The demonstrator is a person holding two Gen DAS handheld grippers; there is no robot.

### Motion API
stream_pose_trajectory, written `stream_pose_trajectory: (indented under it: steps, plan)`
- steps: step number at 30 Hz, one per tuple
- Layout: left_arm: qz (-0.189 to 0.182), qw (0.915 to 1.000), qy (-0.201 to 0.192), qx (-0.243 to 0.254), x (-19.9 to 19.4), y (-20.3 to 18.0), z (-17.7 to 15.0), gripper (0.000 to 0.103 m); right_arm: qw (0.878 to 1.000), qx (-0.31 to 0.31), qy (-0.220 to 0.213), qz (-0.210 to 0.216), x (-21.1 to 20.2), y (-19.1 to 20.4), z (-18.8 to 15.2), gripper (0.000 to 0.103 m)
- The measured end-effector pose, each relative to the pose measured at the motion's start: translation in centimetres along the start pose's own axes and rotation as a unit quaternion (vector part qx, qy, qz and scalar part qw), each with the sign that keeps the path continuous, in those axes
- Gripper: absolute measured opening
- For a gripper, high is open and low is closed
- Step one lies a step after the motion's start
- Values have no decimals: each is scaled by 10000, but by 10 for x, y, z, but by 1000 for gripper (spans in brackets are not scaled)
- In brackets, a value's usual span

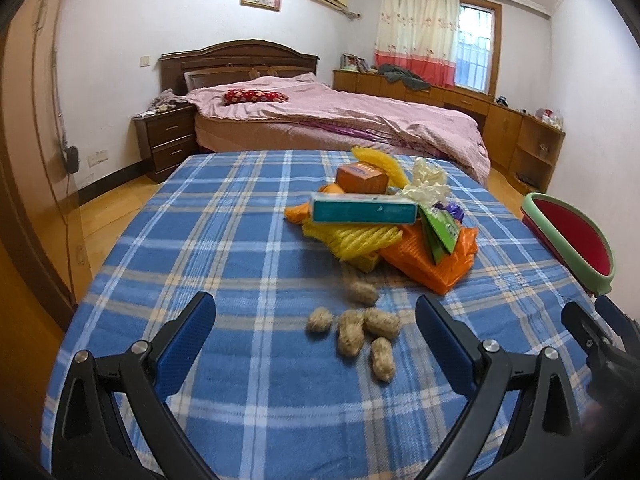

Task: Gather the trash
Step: 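Grasp the white-and-teal medicine box with the left tool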

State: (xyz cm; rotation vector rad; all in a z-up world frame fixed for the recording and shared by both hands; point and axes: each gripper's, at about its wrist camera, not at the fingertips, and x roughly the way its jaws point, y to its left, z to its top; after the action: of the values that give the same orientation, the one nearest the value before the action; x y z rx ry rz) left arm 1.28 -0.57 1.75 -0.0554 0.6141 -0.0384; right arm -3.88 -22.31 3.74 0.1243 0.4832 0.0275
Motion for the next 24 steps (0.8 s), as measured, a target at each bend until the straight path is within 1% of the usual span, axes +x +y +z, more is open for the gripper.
stream_pose_trajectory:
  steps: [5,10,12,17,21,24]
  plan:
    - [-165,9997,30,182,8,-8,28,99,9999,104,102,-20,-3,-8,16,103]
    - [-256,9990,293,230,34,-17,55,99,9994,258,233,-71,1,-16,27,103]
    - [-282,9985,395,246,44,-21,60,99,9991,305,292,-99,3,-19,29,103]
    - [-277,9957,805,369,82,-36,68,99,9983,401,389,-154,9,-25,36,103]
    - [-148,9950,911,372,99,-41,72,99,9976,508,434,-174,13,-31,42,103]
    - [-207,9949,946,291,108,-42,76,99,9974,521,483,-140,19,-31,46,103]
